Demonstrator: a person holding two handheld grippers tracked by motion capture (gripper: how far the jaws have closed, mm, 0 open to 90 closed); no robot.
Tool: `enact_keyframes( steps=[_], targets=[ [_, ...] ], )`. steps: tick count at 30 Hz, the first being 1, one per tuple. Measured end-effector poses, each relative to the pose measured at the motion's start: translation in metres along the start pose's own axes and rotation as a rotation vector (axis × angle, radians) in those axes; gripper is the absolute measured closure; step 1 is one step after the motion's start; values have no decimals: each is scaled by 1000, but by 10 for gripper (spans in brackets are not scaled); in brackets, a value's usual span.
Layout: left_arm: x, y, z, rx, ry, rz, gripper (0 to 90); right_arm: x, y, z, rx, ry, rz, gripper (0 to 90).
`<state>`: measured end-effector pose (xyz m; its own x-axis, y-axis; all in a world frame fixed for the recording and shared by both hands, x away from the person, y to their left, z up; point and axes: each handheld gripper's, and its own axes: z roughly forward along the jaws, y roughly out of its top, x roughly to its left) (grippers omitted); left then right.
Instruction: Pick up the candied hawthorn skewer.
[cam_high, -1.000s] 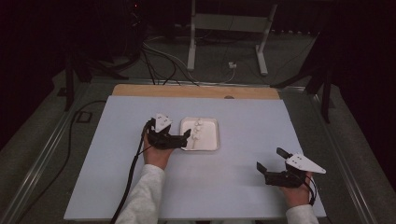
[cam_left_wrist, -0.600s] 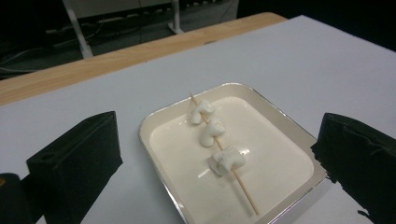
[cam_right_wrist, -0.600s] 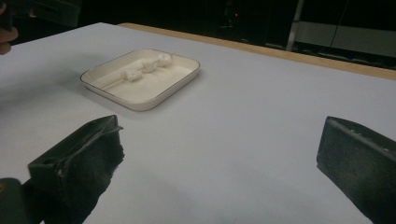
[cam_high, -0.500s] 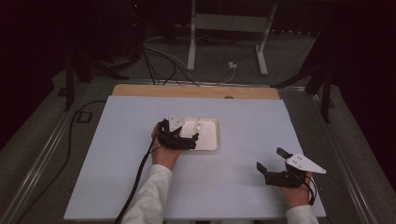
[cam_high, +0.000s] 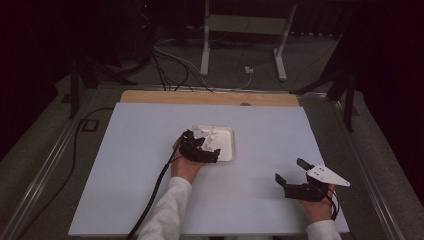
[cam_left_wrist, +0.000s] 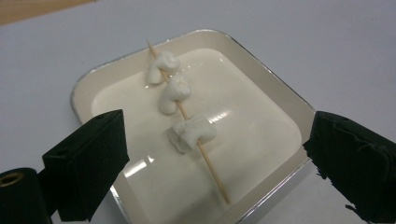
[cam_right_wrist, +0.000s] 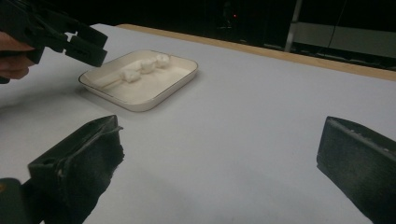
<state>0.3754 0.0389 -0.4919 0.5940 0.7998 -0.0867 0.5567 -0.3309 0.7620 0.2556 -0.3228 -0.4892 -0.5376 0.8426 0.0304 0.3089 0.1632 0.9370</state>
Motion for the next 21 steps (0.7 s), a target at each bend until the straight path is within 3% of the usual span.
enact_keyframes(
  steps=[6,9,13,16,21],
  targets=[
    [1,-4,9,44,-34,-22,78,-1,0,-1,-2,-3,1,0],
    [1,-6,13,88,-31,-39,155,-1,0,-1,-2,-4,2,0],
    [1,-8,17,127,-30,-37,179,-1,0,-1,-2,-4,1,0],
    [0,-9,19,156,-6,-14,249,-1,0,-1,-2,-4,1,0],
    [-1,-9,20,184,26,-3,462,-1,0,-1,-2,-5,2,0]
  ],
)
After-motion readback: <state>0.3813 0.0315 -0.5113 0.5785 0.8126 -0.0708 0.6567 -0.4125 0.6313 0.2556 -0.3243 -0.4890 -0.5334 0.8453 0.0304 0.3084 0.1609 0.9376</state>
